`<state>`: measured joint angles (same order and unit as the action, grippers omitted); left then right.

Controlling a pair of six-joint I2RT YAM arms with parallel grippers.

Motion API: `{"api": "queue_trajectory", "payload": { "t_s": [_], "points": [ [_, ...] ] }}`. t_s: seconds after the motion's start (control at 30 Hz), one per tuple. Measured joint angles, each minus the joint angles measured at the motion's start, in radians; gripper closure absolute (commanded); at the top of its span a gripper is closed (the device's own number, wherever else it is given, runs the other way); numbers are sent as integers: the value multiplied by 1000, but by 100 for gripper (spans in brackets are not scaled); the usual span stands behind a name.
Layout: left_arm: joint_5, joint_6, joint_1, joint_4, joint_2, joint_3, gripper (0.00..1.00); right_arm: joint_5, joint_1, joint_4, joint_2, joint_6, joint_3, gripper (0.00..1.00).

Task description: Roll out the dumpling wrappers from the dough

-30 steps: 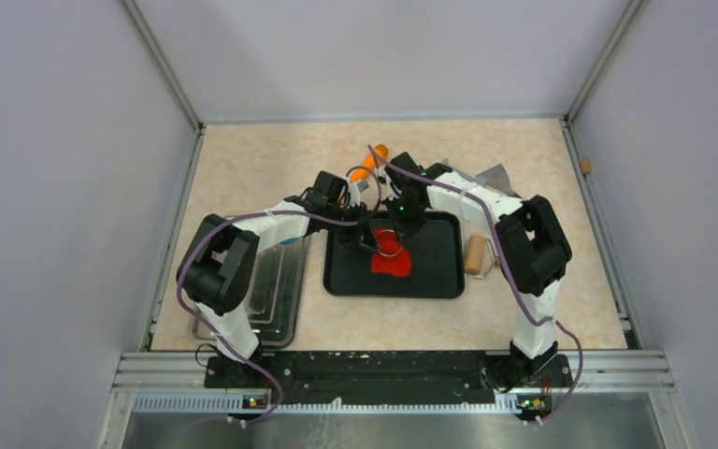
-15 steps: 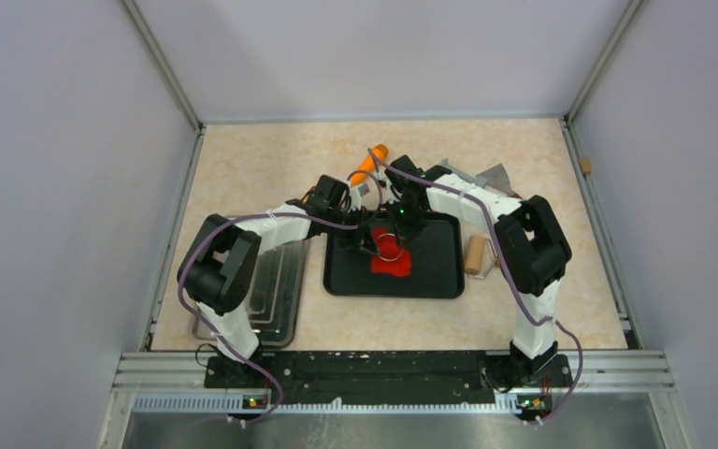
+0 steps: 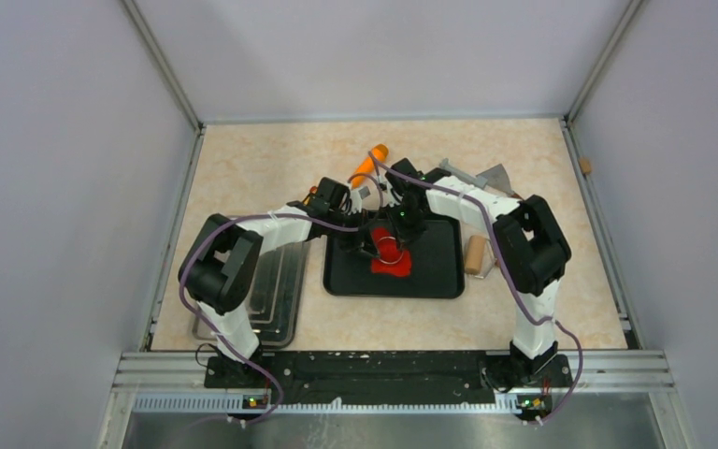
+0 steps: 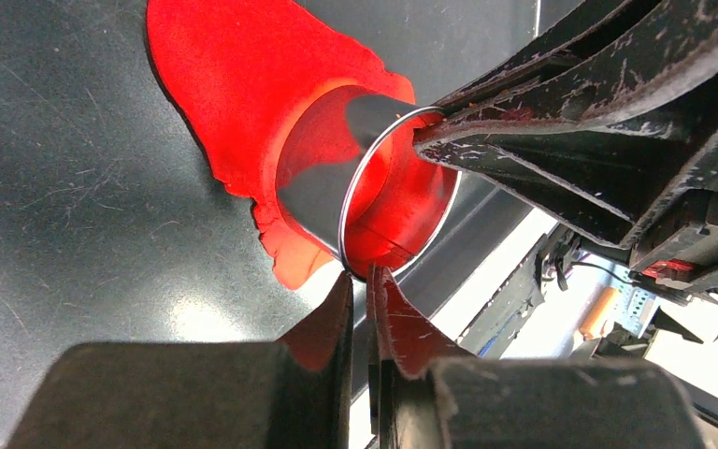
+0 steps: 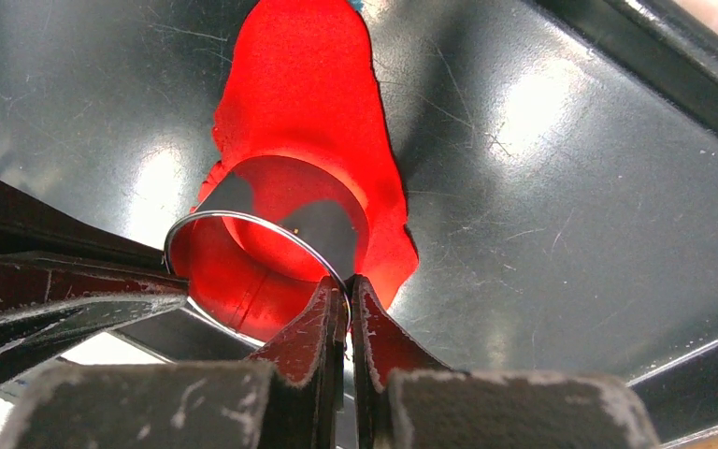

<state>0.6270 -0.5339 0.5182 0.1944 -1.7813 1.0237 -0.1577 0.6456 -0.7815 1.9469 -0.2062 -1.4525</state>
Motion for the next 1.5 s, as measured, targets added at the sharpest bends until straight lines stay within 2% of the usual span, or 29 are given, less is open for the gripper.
{"api": "queue_trajectory", "payload": {
  "t_s": [0.23, 0.4, 1.0, 1.07, 1.2, 1.27, 1.3, 1.33, 1.4, 1.5],
  "points": [
    [1, 0, 0, -7, -8, -1, 90, 2, 0, 8, 13, 0, 0, 100],
    [2, 4, 0, -10, -15, -1, 100, 5, 0, 11, 21, 1, -1, 100],
    [34, 5, -14, -35, -30, -14, 100, 10, -1, 14, 27, -7, -4, 100],
    [31, 11, -14, -30, -24, -13, 95, 6, -1, 8, 27, -5, -9, 94],
    [28, 49, -15, -2, -14, -1, 77, -21, -12, -9, 27, 5, -23, 82],
    [31, 80, -20, 42, -14, 18, 67, -42, -22, -27, 26, 10, -47, 67],
    [38, 96, -26, 75, -14, 34, 64, -50, -26, -34, 23, 13, -62, 55],
    [46, 115, -34, 106, -14, 55, 61, -56, -29, -39, 17, 17, -77, 49],
    [62, 152, -55, 163, -14, 107, 60, -66, -36, -49, -9, 31, -109, 43],
    [79, 221, -80, 235, -14, 199, 56, -85, -47, -57, -77, 64, -134, 41]
  ]
}}
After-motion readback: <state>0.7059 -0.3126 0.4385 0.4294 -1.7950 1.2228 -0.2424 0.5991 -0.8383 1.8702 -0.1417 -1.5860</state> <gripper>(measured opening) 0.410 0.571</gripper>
